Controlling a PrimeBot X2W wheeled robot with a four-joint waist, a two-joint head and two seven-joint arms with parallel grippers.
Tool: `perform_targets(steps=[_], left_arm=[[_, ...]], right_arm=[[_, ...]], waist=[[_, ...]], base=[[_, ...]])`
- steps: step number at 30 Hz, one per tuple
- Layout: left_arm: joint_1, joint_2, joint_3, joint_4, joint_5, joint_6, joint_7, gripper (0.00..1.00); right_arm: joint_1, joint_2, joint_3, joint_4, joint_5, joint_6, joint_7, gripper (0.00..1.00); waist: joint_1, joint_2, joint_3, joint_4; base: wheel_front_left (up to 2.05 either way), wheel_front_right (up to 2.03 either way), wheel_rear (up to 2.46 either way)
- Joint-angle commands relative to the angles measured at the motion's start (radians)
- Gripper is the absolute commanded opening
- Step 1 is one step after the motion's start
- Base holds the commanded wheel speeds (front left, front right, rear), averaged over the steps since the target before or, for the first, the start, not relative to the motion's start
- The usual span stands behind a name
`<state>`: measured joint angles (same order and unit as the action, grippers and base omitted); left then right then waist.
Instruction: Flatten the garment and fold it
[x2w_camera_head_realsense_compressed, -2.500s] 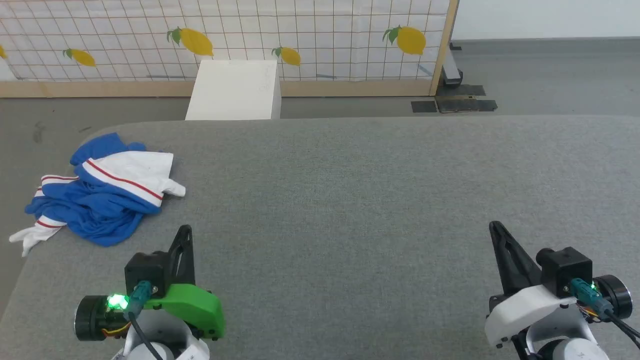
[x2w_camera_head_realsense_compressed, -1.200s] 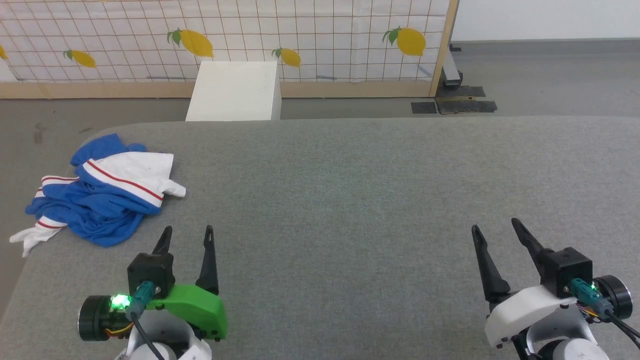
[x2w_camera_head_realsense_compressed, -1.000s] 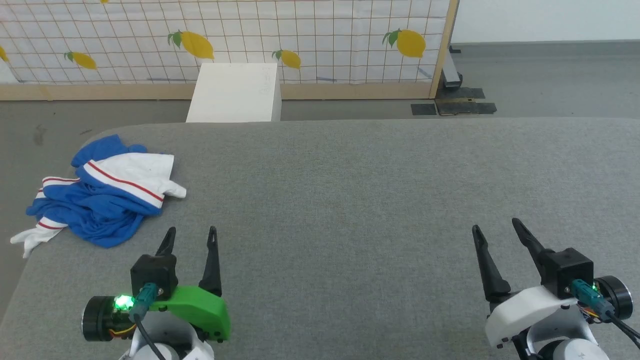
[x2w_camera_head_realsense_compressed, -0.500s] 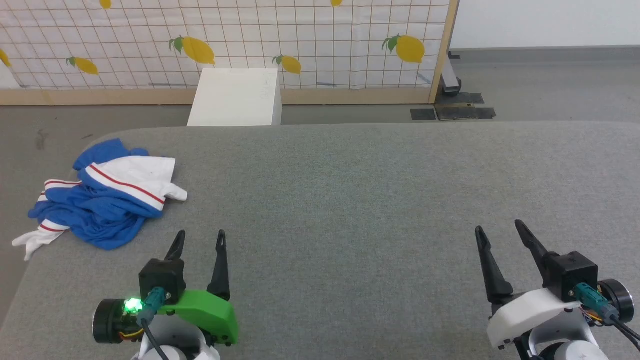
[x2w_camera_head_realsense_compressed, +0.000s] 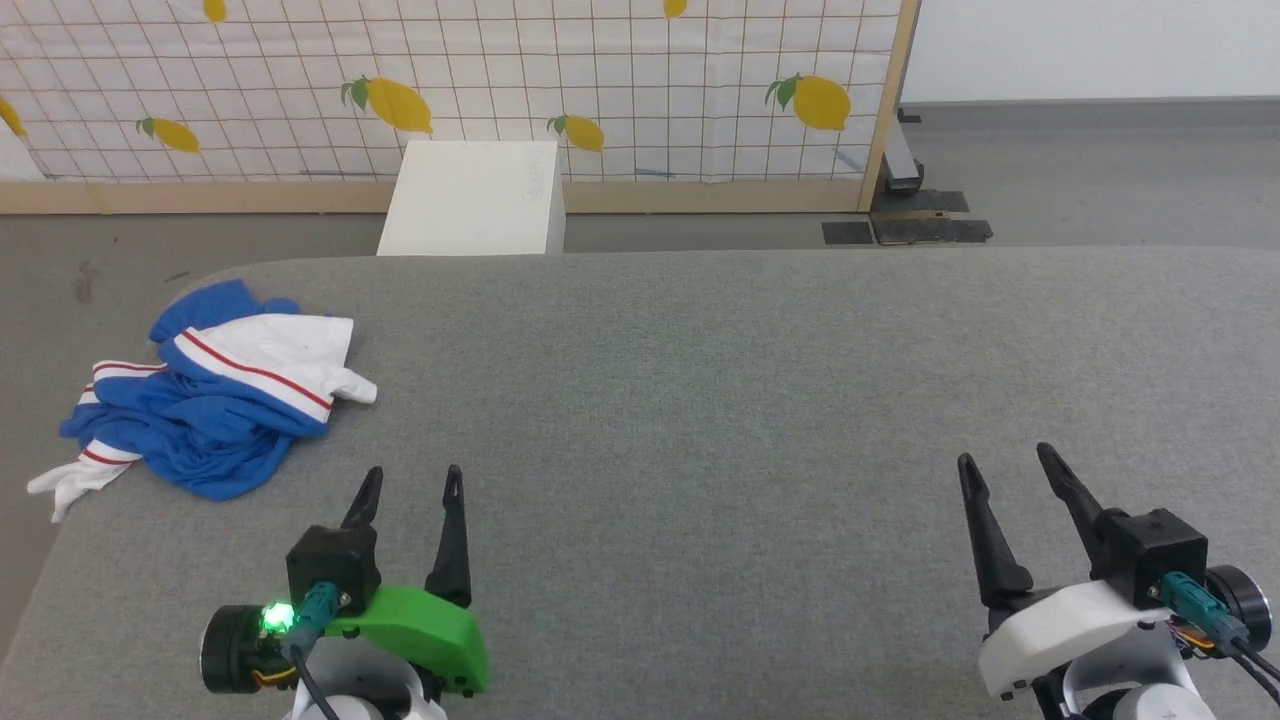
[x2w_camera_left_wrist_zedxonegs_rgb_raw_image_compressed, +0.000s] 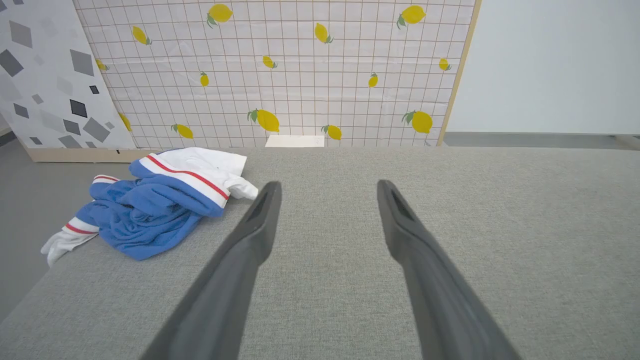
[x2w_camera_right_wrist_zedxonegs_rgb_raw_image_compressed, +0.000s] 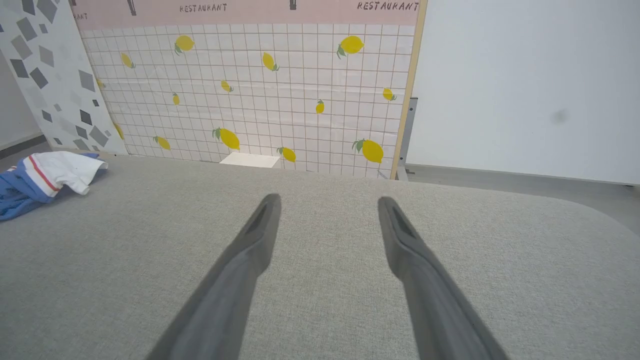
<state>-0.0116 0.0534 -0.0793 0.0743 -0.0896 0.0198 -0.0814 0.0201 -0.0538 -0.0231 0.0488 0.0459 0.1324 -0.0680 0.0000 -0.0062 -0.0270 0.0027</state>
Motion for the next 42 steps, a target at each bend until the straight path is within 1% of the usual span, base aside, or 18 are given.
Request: perform_targets(steps=[1, 11, 23, 27, 42], left_arm=[[0.0, 0.0, -0.006, 0.007, -0.009, 0.007, -0.011, 1.0], [-0.005, 0.005, -0.031, 0.032, -0.023, 0.022, -0.035, 1.0], [0.001, 0.014, -0.029, 0.037, -0.052, 0.038, -0.06, 1.0], [0.006, 0.029, -0.033, 0.047, -0.065, 0.049, -0.077, 1.0], [0.017, 0.057, -0.054, 0.067, -0.096, 0.067, -0.102, 1.0]], right_arm=[[0.006, 0.001, -0.003, 0.005, 0.008, -0.001, -0.011, 1.0], [0.005, 0.002, -0.007, 0.02, 0.013, -0.001, -0.03, 1.0], [0.008, 0.002, -0.007, 0.027, 0.014, -0.001, -0.043, 1.0], [0.01, 0.002, -0.005, 0.033, 0.018, -0.001, -0.051, 1.0], [0.017, 0.003, -0.004, 0.051, 0.031, -0.001, -0.07, 1.0]], waist=[[0.0, 0.0021, 0.0, 0.0], [0.0, 0.0027, -0.004, 0.001], [0.0, 0.0033, -0.011, 0.004], [0.0, 0.0037, -0.015, 0.007], [0.0, 0.0044, -0.031, 0.009]], base=[[0.0, 0.0, 0.0], [0.0, 0.0, 0.0], [0.0, 0.0, 0.0], [0.0, 0.0, 0.0], [0.0, 0.0, 0.0]])
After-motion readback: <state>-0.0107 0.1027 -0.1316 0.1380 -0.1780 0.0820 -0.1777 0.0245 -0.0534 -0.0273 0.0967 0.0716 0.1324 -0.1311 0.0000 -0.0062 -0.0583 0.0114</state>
